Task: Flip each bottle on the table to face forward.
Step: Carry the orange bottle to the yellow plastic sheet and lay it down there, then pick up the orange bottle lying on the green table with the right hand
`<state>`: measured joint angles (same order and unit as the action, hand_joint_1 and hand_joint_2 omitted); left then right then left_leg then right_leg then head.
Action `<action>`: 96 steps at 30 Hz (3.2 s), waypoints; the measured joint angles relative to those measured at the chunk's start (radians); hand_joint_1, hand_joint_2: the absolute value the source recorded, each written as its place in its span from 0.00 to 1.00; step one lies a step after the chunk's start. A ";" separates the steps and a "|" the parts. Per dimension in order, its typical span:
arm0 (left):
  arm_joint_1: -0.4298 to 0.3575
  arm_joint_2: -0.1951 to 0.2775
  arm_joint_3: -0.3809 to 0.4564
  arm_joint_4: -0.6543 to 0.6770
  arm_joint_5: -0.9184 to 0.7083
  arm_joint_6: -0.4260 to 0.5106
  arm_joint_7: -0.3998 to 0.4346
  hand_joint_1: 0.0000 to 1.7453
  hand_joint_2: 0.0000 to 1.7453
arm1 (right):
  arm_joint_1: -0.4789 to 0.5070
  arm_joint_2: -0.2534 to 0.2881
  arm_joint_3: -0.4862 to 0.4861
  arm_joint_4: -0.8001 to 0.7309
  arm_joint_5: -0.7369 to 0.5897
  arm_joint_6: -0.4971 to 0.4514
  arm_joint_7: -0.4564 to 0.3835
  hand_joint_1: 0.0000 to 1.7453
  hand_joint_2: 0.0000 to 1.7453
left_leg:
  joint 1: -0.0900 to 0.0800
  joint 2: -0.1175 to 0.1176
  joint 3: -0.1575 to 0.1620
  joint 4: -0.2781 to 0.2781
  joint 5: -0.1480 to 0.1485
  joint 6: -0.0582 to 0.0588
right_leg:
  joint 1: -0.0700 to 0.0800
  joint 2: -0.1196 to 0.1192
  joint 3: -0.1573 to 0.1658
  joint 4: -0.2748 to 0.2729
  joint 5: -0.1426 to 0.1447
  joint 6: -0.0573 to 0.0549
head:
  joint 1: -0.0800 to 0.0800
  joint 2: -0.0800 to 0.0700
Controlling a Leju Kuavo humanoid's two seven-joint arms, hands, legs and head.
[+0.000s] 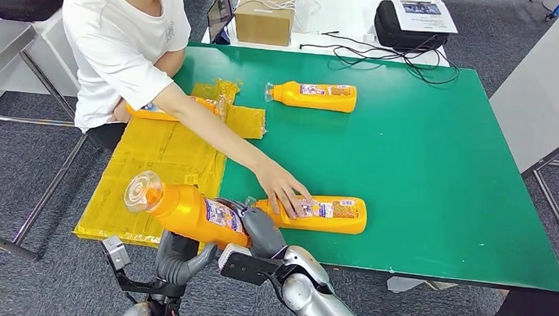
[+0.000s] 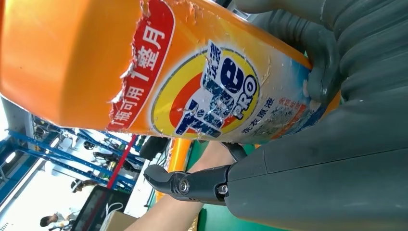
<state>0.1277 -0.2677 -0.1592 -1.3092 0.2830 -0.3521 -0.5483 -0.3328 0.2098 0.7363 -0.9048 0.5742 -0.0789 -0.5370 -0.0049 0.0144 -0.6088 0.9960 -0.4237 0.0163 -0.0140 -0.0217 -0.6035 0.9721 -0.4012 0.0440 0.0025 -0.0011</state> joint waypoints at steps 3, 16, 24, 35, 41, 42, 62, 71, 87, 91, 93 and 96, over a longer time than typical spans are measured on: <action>-0.008 -0.003 -0.004 -0.001 0.007 -0.024 -0.011 0.00 1.00 | 0.007 0.002 0.013 0.005 0.000 0.008 -0.003 1.00 1.00 | 0.000 0.000 0.000 0.000 0.000 0.000 | 0.000 0.000 0.000 0.000 0.000 0.000 | 0.001 0.000; -0.021 -0.006 0.023 -0.004 0.024 -0.072 -0.037 1.00 1.00 | -0.001 0.021 0.047 0.052 -0.007 0.017 -0.003 0.81 1.00 | 0.000 0.000 0.000 0.000 0.000 0.000 | 0.000 0.001 0.000 0.000 0.000 0.000 | 0.000 0.000; -0.021 -0.006 0.037 -0.010 -0.079 -0.043 -0.087 1.00 1.00 | -0.050 0.034 0.077 0.119 0.012 0.033 0.037 0.00 0.00 | 0.000 0.000 0.000 0.000 0.000 0.000 | 0.000 0.001 0.000 0.000 0.000 0.000 | 0.000 0.000; -0.029 0.004 0.066 -0.029 -0.182 0.029 -0.083 1.00 1.00 | -0.022 0.046 0.080 0.129 0.000 -0.028 0.045 0.00 0.00 | 0.000 0.000 0.000 0.000 0.000 0.000 | 0.000 0.000 0.000 0.000 0.000 0.000 | 0.001 0.000; -0.086 0.044 0.115 -0.062 -0.481 0.316 -0.058 1.00 1.00 | 0.106 0.018 0.024 0.041 0.026 -0.107 0.020 0.00 0.00 | 0.000 0.000 0.000 0.000 0.000 0.000 | 0.000 0.000 0.000 0.000 0.000 0.000 | 0.001 0.000; -0.098 0.052 0.126 -0.062 -0.527 0.359 -0.051 1.00 1.00 | 0.132 0.012 0.012 0.018 0.032 -0.118 0.015 0.00 0.00 | 0.000 0.000 0.000 0.000 0.000 0.000 | 0.000 0.000 0.000 0.000 0.000 0.000 | 0.001 0.000; -0.225 0.244 0.079 0.077 -1.271 0.658 0.127 1.00 1.00 | 0.295 -0.035 -0.131 -0.220 0.009 -0.134 -0.054 0.00 0.00 | 0.001 0.000 0.000 0.000 0.000 0.000 | 0.001 0.000 0.000 0.000 0.000 0.000 | 0.001 0.000; -0.471 0.304 -0.024 0.458 -1.448 0.674 0.182 1.00 1.00 | 0.279 -0.021 -0.133 -0.222 -0.066 -0.071 -0.105 0.00 0.00 | 0.000 0.000 0.000 0.000 0.001 0.000 | 0.000 0.000 0.000 0.001 0.001 0.000 | 0.001 0.000; -0.774 0.295 -0.117 0.811 -1.479 0.454 0.215 0.00 1.00 | 0.267 -0.023 -0.139 -0.236 -0.138 -0.038 -0.140 0.00 0.00 | 0.000 -0.001 0.000 0.000 0.002 0.001 | 0.000 -0.001 0.001 0.001 0.001 0.000 | 0.001 0.000; -0.838 0.290 -0.150 0.865 -1.486 0.327 0.266 0.00 1.00 | 0.268 -0.030 -0.141 -0.257 -0.153 -0.038 -0.156 0.00 0.00 | 0.000 -0.001 0.001 0.000 0.002 0.001 | 0.000 -0.001 0.002 0.001 0.001 0.000 | 0.001 0.000; -0.855 0.287 -0.161 0.882 -1.487 0.305 0.276 0.00 1.00 | 0.269 -0.032 -0.141 -0.263 -0.156 -0.038 -0.159 0.00 0.00 | 0.000 -0.001 0.002 0.000 0.002 0.001 | 0.000 -0.001 0.002 0.001 0.001 -0.001 | 0.001 0.000; -0.876 0.284 -0.173 0.906 -1.485 0.245 0.288 0.00 1.00 | 0.268 -0.036 -0.141 -0.270 -0.172 -0.043 -0.160 0.00 0.00 | 0.000 0.000 0.002 0.000 0.002 0.001 | 0.000 -0.001 0.003 0.001 0.002 -0.002 | 0.001 0.000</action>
<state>-0.7487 0.0166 -0.3325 -0.4035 -1.2021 -0.1073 -0.2603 -0.0646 0.1740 0.5957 -1.1743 0.4023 -0.1224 -0.6969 -0.0045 0.0139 -0.6067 0.9960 -0.4220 0.0170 -0.0137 -0.0224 -0.6009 0.9729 -0.3991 0.0419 0.0031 -0.0011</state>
